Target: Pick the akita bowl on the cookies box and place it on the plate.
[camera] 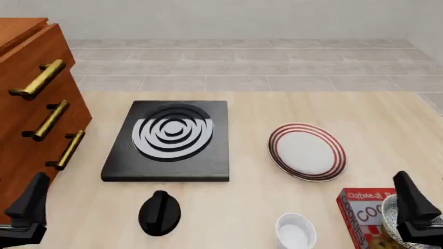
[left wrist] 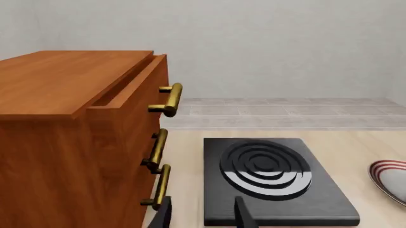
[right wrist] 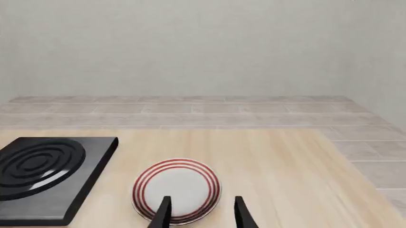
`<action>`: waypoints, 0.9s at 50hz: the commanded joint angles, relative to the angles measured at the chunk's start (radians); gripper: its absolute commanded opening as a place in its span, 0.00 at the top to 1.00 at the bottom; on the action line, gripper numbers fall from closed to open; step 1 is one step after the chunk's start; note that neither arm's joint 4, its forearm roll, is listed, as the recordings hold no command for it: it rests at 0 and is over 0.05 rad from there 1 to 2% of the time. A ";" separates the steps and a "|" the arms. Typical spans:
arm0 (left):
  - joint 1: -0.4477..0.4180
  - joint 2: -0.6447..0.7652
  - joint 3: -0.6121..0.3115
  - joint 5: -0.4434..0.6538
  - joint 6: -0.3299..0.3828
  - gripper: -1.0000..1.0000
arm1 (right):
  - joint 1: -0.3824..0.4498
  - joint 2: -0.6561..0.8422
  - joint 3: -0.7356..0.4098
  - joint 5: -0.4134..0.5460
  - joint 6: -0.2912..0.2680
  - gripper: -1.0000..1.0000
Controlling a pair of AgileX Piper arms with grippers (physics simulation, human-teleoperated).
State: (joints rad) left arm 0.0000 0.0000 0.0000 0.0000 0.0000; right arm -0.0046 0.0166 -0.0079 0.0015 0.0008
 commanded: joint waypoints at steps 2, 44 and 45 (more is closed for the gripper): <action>0.000 0.000 0.000 0.000 0.000 0.00 | 0.010 -0.007 -0.003 0.011 -0.006 0.00; 0.000 0.000 0.000 0.000 0.000 0.00 | 0.003 0.157 -0.329 0.389 -0.029 0.00; 0.000 0.000 0.000 0.000 0.000 0.00 | 0.000 0.158 -0.331 0.393 -0.031 0.00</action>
State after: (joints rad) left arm 0.0000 0.0000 0.0000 0.0000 0.0000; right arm 0.0036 0.1426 -0.2644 0.2988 -0.0406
